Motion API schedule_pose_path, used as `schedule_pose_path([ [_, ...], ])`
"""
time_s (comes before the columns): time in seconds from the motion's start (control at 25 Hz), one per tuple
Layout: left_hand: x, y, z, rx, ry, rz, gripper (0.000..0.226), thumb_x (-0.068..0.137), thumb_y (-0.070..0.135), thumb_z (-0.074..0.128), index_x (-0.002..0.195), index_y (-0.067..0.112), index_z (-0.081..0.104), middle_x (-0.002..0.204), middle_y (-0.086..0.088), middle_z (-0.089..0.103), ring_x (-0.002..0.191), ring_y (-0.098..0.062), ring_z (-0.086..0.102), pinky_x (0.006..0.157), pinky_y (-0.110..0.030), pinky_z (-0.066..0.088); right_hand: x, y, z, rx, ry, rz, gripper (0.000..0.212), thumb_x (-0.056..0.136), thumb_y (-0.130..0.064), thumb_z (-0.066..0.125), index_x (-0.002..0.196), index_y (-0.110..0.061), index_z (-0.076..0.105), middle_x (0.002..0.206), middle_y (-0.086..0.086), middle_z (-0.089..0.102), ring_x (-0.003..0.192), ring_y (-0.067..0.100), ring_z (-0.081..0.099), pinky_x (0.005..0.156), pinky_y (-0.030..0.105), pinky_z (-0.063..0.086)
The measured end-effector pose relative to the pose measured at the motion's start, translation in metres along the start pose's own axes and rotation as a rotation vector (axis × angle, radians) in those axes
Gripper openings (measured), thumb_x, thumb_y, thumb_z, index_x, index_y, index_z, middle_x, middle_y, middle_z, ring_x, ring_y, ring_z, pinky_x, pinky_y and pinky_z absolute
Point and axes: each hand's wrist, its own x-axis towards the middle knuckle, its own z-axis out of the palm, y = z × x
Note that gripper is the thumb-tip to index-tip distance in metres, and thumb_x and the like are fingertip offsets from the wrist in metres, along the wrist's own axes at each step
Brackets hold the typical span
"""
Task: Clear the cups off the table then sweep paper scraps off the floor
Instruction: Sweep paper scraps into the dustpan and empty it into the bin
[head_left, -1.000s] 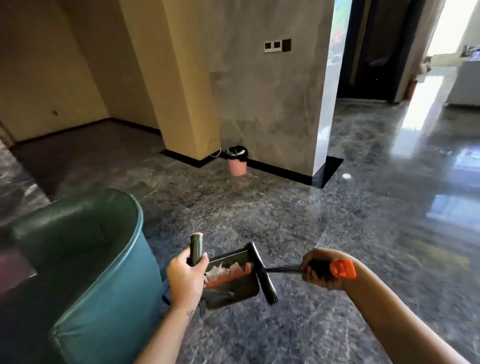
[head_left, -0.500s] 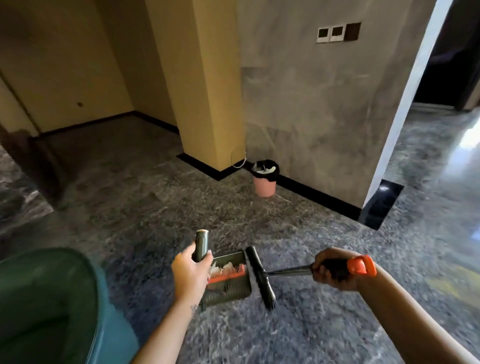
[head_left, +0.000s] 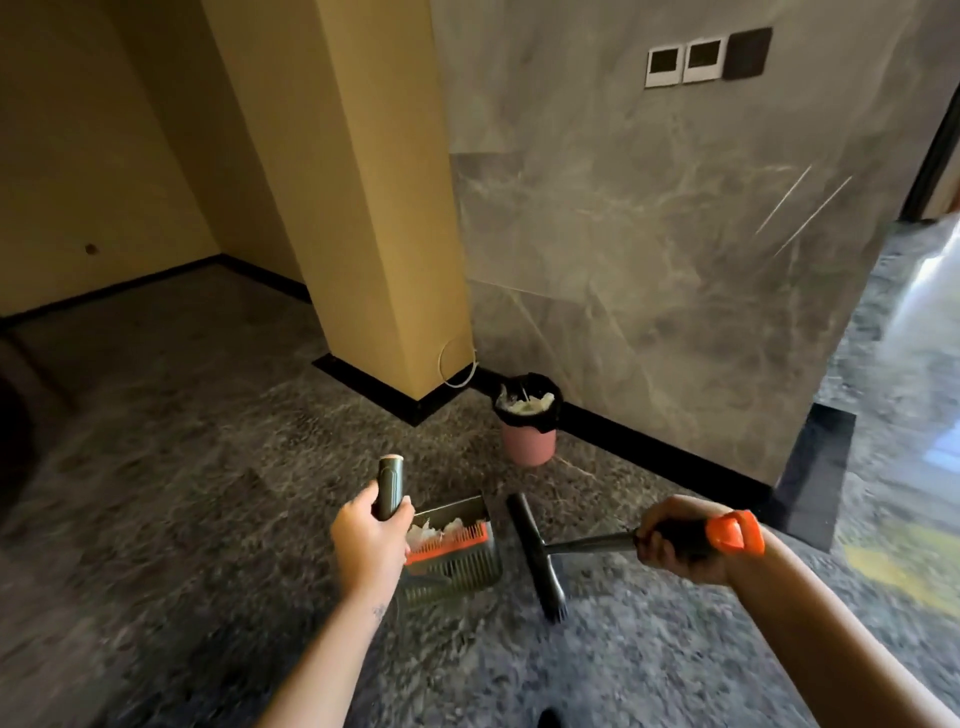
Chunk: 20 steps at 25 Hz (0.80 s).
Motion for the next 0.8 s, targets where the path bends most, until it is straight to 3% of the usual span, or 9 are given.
schedule_pose_path([
  [0.16, 0.149, 0.004, 0.073, 0.001, -0.028, -0.024, 0.014, 0.084, 0.006, 0.067, 0.073, 0.004, 0.059, 0.048, -0.009, 0.051, 0.028, -0.009, 0.044, 0.03, -0.024, 0.039, 0.075, -0.14, 0.018, 0.009, 0.032, 0.001, 0.033, 0.096, -0.007, 0.029, 0.069, 0.001, 0.044, 0.046, 0.01, 0.045, 0.024, 0.01, 0.046, 0.025, 0.012, 0.034],
  [0.4, 0.335, 0.02, 0.125, 0.012, -0.125, 0.025, 0.019, 0.085, 0.008, 0.066, 0.069, 0.012, 0.057, 0.049, -0.01, 0.053, 0.032, -0.014, 0.048, 0.033, -0.029, 0.041, 0.13, -0.29, 0.062, 0.014, 0.13, -0.097, 0.033, 0.096, -0.007, 0.029, 0.068, -0.001, 0.044, 0.042, 0.009, 0.044, 0.023, 0.008, 0.044, 0.024, 0.011, 0.034],
  [0.68, 0.536, 0.026, 0.165, -0.017, -0.386, 0.256, 0.015, 0.085, 0.004, 0.065, 0.09, 0.017, 0.059, 0.051, -0.01, 0.053, 0.03, -0.009, 0.044, 0.032, -0.023, 0.038, 0.219, -0.364, 0.128, 0.059, 0.314, -0.352, 0.021, 0.092, -0.004, 0.04, 0.072, -0.004, 0.047, 0.045, 0.004, 0.048, 0.028, 0.007, 0.045, 0.028, 0.01, 0.034],
  [0.8, 0.613, 0.025, 0.181, 0.043, -0.499, 0.428, 0.016, 0.082, 0.004, 0.069, 0.097, 0.009, 0.067, 0.054, -0.002, 0.055, 0.042, -0.013, 0.048, 0.044, -0.032, 0.044, 0.273, -0.362, 0.163, 0.159, 0.31, -0.496, 0.023, 0.09, 0.012, 0.033, 0.084, -0.005, 0.046, 0.045, 0.009, 0.045, 0.026, 0.01, 0.042, 0.024, 0.013, 0.031],
])
